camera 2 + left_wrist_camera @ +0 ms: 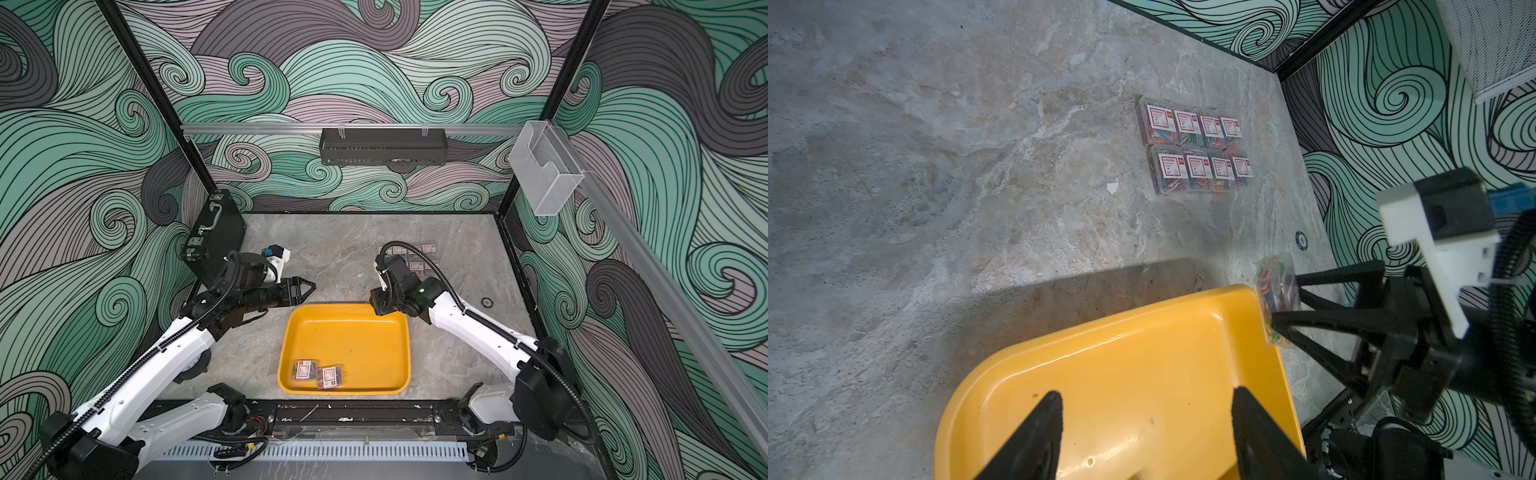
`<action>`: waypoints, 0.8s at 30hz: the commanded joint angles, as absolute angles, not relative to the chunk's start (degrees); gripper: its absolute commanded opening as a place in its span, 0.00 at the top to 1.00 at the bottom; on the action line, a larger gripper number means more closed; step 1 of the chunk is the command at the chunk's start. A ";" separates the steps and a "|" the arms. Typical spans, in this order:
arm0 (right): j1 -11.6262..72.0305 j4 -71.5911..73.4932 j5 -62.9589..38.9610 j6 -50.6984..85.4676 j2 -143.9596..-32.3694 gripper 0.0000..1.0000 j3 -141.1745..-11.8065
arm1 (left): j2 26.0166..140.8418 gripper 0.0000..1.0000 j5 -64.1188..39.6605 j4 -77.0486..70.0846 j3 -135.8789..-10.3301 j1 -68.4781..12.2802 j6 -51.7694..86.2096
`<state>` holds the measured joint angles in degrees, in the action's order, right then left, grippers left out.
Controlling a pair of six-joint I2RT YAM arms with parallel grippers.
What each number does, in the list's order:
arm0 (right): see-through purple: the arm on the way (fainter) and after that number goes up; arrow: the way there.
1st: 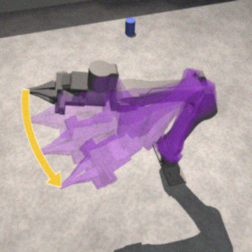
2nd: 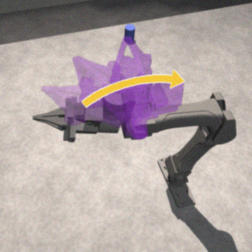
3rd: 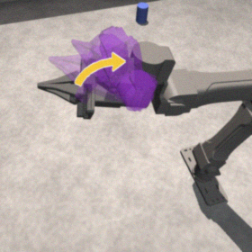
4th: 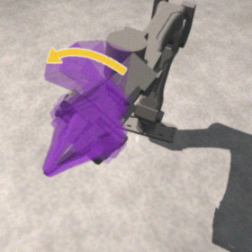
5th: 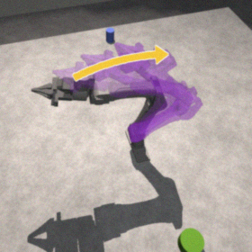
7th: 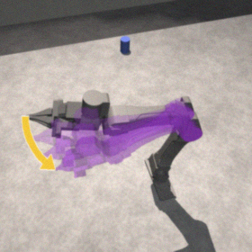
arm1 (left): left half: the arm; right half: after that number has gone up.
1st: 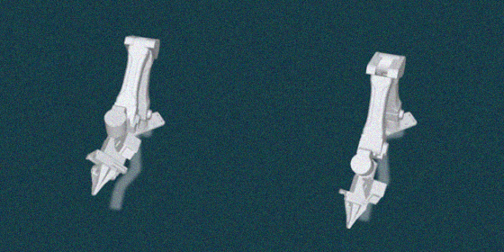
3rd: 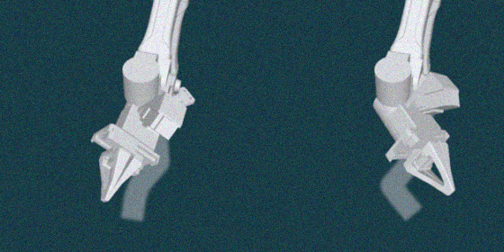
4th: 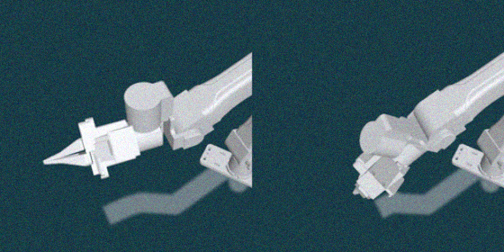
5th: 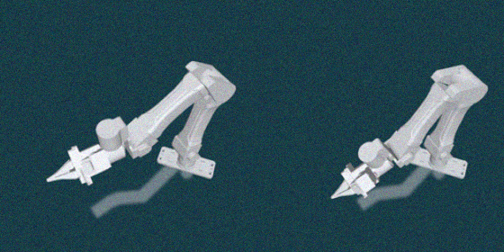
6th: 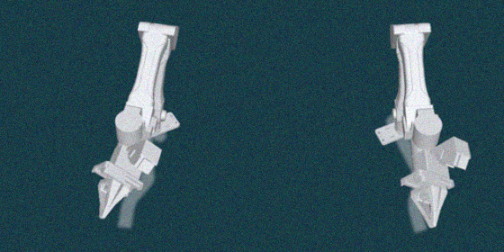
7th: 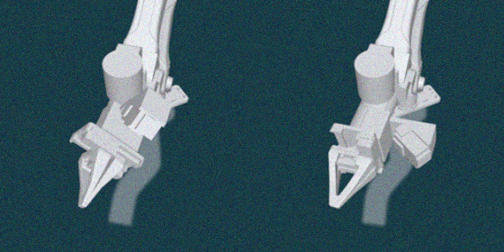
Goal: Take the paper clips out of the storage box
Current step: Pick up the boxed paper clips from the storage box, then place the boxed paper clips at the center of the board.
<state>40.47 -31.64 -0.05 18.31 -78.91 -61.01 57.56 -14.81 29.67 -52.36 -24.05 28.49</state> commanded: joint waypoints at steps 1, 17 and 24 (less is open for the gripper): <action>36.74 -30.82 0.02 15.11 -80.92 0.51 -63.98 | 56.33 0.37 -14.64 31.42 -53.22 -23.62 28.12; 9.92 -36.14 2.85 2.64 -99.19 0.52 -80.41 | 54.49 0.37 -12.88 33.31 -53.00 -23.60 27.55; 3.86 -36.53 2.95 0.28 -110.54 0.54 -89.47 | 54.43 0.37 -13.01 33.31 -52.82 -23.60 27.62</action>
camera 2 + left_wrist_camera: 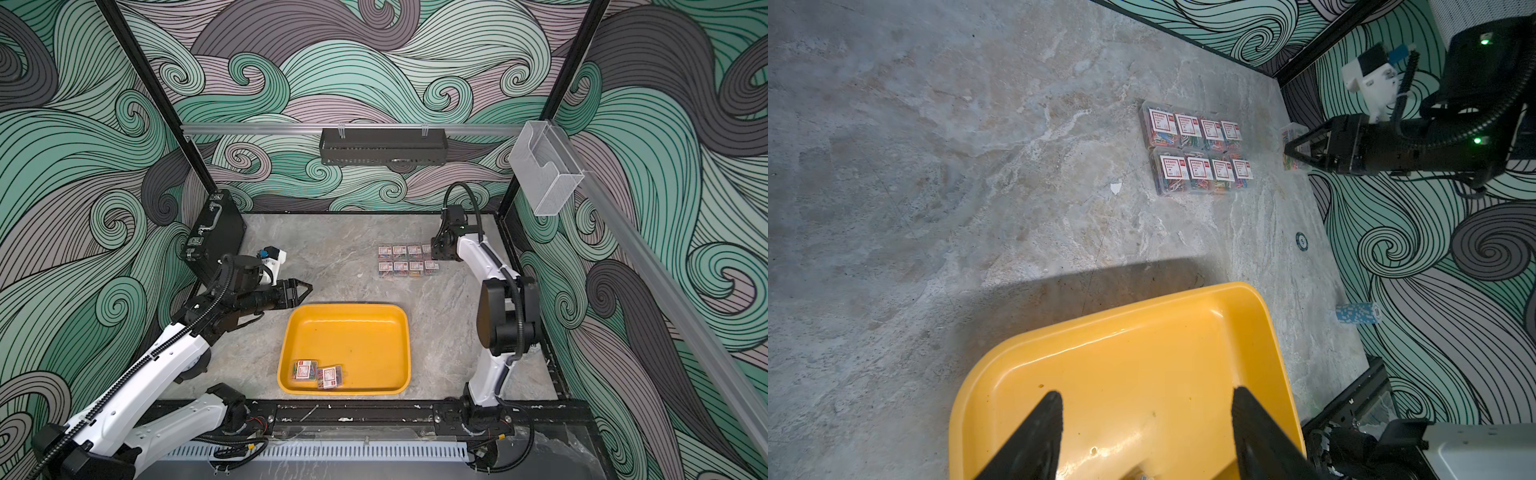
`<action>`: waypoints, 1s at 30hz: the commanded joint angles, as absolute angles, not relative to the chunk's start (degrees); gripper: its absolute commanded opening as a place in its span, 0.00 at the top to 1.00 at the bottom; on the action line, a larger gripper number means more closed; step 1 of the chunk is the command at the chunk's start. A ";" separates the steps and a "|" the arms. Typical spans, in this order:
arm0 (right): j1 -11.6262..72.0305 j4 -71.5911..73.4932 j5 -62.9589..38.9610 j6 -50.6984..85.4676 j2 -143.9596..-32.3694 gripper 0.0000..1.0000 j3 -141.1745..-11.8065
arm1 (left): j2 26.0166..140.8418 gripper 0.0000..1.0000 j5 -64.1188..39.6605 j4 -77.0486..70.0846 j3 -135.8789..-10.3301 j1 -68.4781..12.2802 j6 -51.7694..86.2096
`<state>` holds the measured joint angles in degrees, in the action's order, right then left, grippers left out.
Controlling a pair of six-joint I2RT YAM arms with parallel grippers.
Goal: Take the paper clips out of the storage box
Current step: Place the boxed paper clips at the center of the board.
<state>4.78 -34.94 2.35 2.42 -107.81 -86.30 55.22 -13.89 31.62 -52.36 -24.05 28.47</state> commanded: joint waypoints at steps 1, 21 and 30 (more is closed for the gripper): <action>3.37 -37.03 3.37 0.01 -112.34 0.55 -91.36 | 54.46 0.37 -12.96 33.32 -52.82 -23.64 27.68; 1.58 -43.50 4.87 -2.61 -131.80 0.54 -113.23 | 53.18 0.37 -11.69 35.55 -53.26 -23.64 27.11; 0.84 -43.61 3.88 -2.61 -134.21 0.53 -114.22 | 53.04 0.37 -11.51 36.05 -53.61 -23.63 27.16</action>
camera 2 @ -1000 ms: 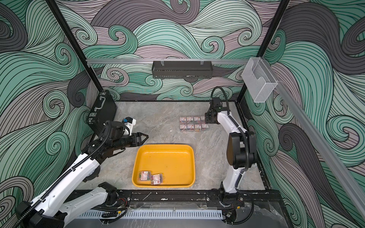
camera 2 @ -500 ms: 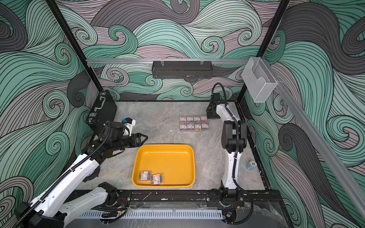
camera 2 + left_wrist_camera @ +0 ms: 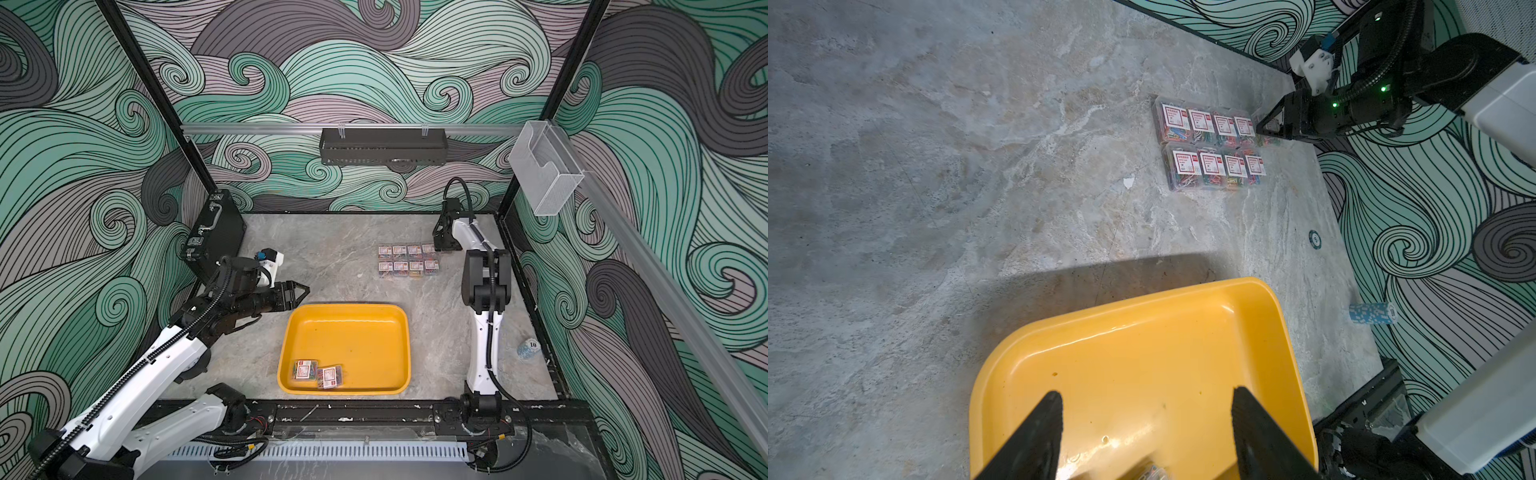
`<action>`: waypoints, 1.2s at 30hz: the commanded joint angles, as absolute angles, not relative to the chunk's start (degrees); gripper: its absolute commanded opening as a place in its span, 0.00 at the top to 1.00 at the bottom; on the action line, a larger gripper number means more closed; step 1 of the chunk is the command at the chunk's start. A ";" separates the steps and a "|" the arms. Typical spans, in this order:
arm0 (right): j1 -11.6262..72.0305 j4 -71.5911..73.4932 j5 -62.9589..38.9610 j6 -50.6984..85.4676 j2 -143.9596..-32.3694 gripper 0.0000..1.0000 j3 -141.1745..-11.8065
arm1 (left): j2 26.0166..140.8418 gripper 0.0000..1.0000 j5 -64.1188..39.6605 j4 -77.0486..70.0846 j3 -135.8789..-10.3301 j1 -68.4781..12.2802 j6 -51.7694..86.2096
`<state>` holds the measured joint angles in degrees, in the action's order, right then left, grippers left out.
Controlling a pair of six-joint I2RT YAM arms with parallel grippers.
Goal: Take the paper clips out of the storage box
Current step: Place the boxed paper clips at the center of the board.
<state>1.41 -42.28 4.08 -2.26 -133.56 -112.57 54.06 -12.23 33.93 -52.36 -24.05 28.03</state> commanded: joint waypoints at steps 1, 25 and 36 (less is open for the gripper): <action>0.79 -43.76 3.74 -2.59 -134.34 0.52 -114.37 | 53.16 0.37 -11.45 36.07 -53.61 -23.62 27.14; -0.34 -45.63 -2.58 -1.72 -135.53 0.34 -117.06 | 52.80 0.37 -11.96 36.40 -53.70 -23.64 26.89; -1.10 -45.78 -7.30 -0.99 -135.22 0.33 -117.19 | 52.76 0.37 -11.88 36.60 -53.70 -23.63 26.72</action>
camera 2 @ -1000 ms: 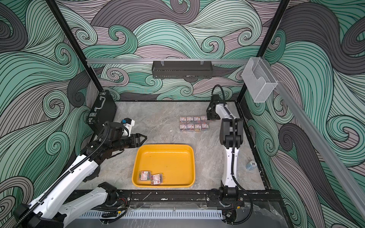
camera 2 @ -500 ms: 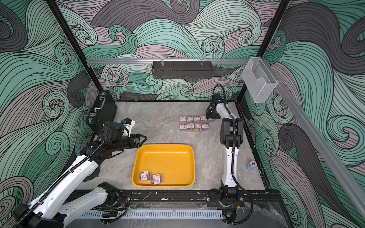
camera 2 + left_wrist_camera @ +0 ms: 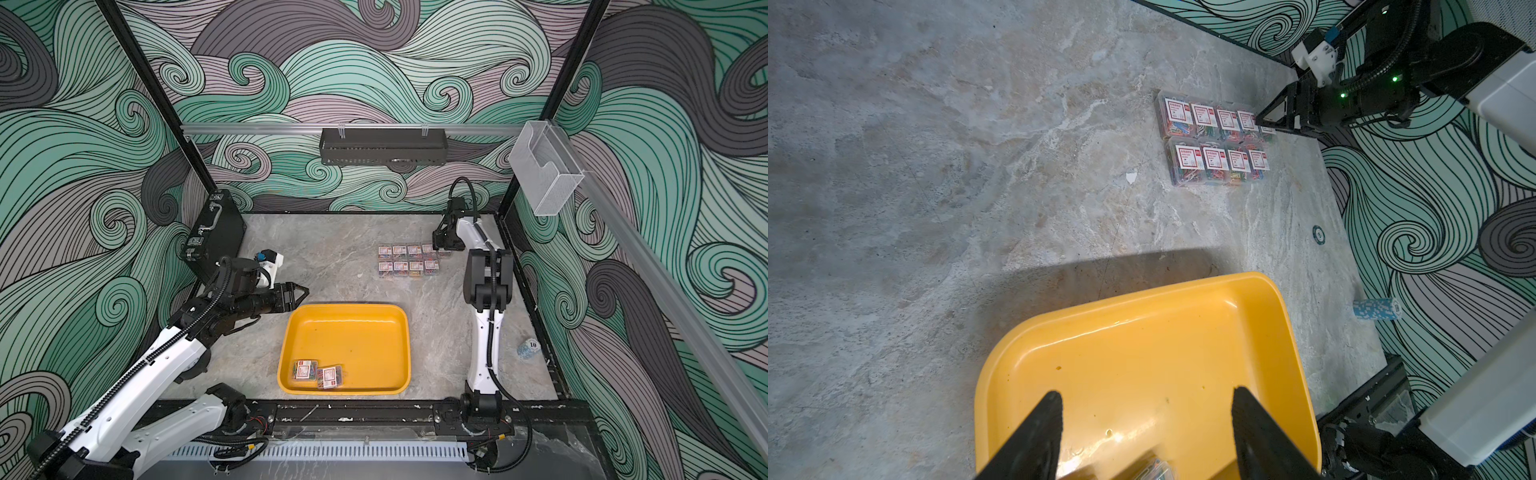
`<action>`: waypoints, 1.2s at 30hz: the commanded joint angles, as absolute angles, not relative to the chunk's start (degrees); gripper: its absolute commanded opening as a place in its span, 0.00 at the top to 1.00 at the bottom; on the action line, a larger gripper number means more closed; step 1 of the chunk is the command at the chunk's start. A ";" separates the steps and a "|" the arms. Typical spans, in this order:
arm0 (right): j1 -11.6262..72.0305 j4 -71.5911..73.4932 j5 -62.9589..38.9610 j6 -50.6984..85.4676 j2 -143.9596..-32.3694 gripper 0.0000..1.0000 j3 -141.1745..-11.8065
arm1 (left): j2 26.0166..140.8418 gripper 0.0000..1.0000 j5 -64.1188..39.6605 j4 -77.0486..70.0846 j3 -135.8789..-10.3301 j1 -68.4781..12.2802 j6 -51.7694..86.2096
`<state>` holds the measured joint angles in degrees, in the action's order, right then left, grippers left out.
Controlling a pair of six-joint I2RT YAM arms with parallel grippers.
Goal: Take the paper clips out of the storage box
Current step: Place the boxed paper clips at the center of the board.
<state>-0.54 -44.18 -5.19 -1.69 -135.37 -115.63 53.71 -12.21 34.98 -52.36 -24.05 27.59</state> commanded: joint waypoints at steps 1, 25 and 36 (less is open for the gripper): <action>-1.14 -45.79 -7.41 -0.89 -135.09 0.33 -117.16 | 52.89 0.37 -12.02 36.58 -53.70 -23.58 26.50; 3.35 -36.48 -4.26 2.83 -107.05 0.32 -89.53 | 52.30 0.36 14.50 62.48 -52.60 -51.85 57.21; 9.85 -33.83 -3.86 3.76 -97.34 0.31 -77.46 | 65.92 0.29 16.71 64.08 -51.51 -63.45 71.24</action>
